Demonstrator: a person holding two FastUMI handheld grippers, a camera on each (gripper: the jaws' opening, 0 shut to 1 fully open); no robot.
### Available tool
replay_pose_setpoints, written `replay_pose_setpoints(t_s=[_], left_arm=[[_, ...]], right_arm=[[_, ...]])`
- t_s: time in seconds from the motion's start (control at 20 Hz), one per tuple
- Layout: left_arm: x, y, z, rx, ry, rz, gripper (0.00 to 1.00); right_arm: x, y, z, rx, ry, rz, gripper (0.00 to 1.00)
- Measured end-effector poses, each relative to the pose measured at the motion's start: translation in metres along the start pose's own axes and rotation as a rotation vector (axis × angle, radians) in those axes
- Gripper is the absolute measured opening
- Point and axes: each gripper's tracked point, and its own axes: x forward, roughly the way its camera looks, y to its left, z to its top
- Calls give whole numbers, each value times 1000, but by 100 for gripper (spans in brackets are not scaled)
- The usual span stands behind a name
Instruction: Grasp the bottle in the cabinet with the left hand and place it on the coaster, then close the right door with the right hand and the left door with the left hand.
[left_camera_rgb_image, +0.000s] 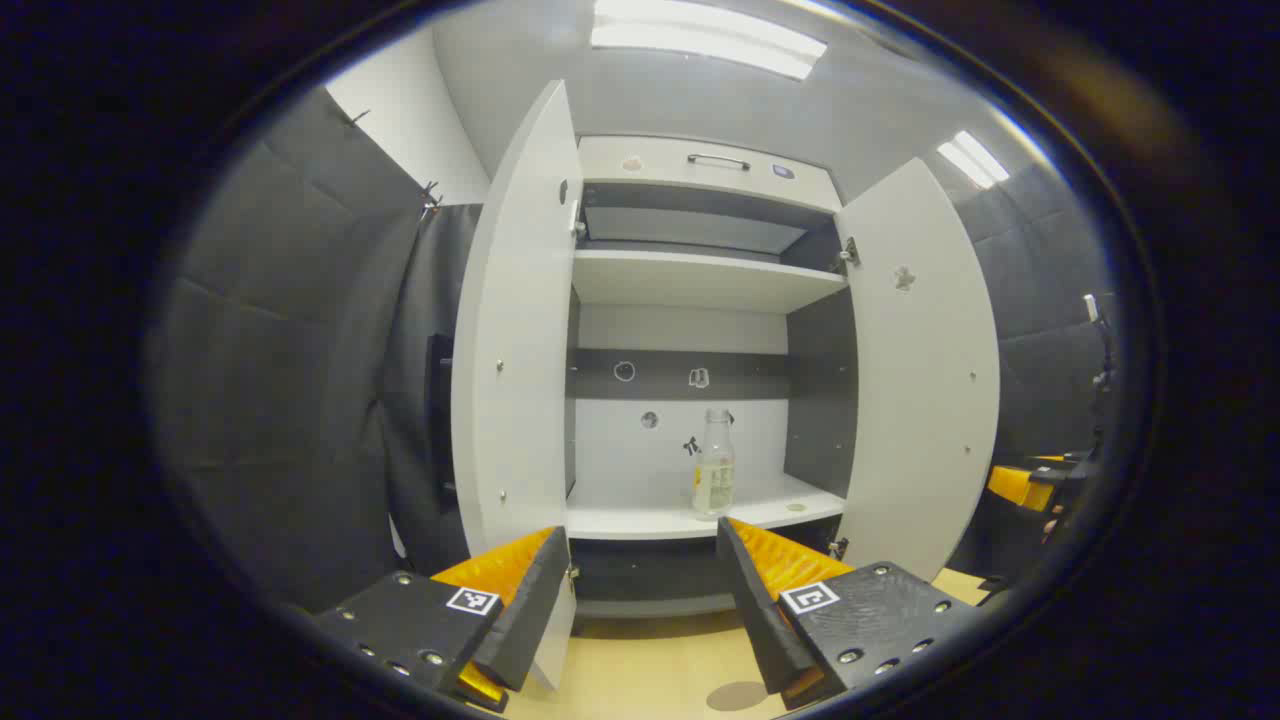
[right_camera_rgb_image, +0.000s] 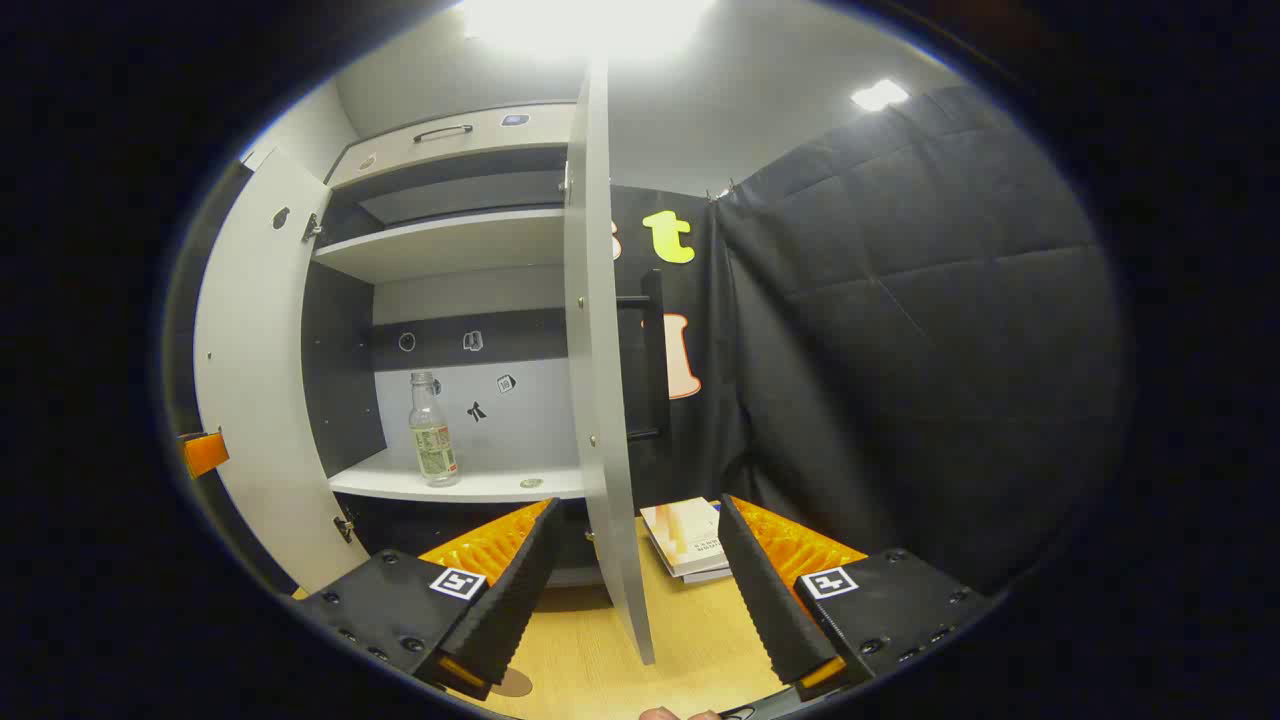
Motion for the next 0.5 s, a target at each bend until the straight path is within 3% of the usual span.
replay_pose_setpoints(t_s=[0.5], left_arm=[[8,-11,-12,-8,29,-39,86]], right_arm=[[0,-2,-10,2,18,-24,98]])
